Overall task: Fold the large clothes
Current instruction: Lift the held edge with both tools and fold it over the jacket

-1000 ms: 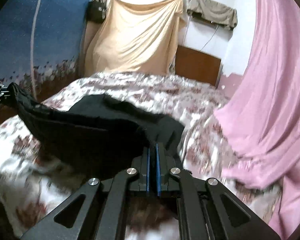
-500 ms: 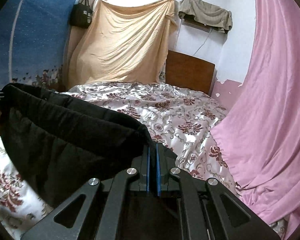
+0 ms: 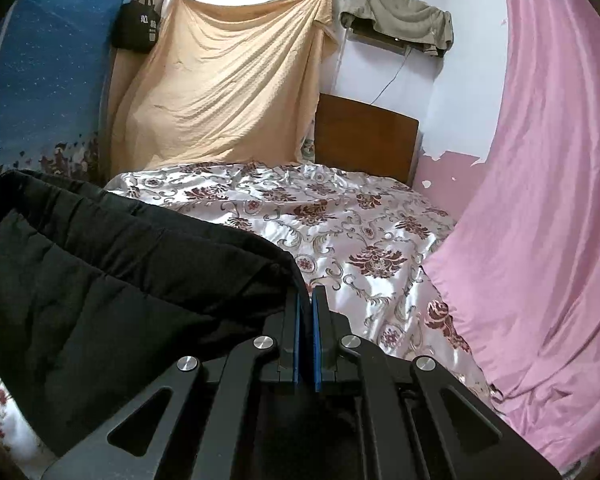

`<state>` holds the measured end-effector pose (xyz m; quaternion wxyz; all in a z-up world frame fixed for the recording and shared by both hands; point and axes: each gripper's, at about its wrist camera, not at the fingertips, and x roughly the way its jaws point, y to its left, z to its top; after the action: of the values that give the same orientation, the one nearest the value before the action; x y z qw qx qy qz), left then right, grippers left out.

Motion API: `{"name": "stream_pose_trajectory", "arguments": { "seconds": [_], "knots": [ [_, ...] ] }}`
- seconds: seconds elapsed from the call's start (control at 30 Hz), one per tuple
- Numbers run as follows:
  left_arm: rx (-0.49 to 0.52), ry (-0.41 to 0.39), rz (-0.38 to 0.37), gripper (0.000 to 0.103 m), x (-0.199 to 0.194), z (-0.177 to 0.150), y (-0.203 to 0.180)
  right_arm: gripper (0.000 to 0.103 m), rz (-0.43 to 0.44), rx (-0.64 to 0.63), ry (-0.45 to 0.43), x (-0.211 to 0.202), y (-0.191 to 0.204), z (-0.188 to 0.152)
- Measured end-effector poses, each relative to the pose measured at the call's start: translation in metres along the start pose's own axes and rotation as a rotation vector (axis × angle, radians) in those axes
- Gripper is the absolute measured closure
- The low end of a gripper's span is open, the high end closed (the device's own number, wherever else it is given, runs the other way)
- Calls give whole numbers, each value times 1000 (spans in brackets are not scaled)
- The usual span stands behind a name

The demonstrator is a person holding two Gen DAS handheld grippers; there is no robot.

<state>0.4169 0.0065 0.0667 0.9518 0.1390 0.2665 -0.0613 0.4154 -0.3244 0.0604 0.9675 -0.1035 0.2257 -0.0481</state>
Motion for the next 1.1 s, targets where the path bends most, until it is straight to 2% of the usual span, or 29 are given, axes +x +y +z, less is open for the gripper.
{"name": "stream_pose_trajectory", "arguments": {
  "seconds": [0.3, 0.53, 0.9, 0.97, 1.0, 1.07, 1.1],
  "knots": [
    [-22, 98, 3, 97, 81, 2, 9, 98, -3, -25, 61, 89, 23, 5],
    [-23, 150, 4, 97, 119, -7, 5, 98, 15, -18, 121, 137, 31, -9],
    [-198, 248, -61, 95, 157, -14, 16, 98, 22, -6, 192, 172, 36, -24],
    [-230, 253, -81, 90, 156, -15, 19, 97, 33, 3, 198, 171, 35, -24],
    [-244, 253, -91, 84, 153, -15, 21, 96, 40, 11, 195, 166, 32, -25],
    [-273, 235, -109, 55, 147, -15, 25, 94, 65, 26, 184, 159, 27, -24],
    [-289, 215, -108, 28, 142, -15, 27, 92, 74, 32, 179, 156, 25, -24]
  ]
}}
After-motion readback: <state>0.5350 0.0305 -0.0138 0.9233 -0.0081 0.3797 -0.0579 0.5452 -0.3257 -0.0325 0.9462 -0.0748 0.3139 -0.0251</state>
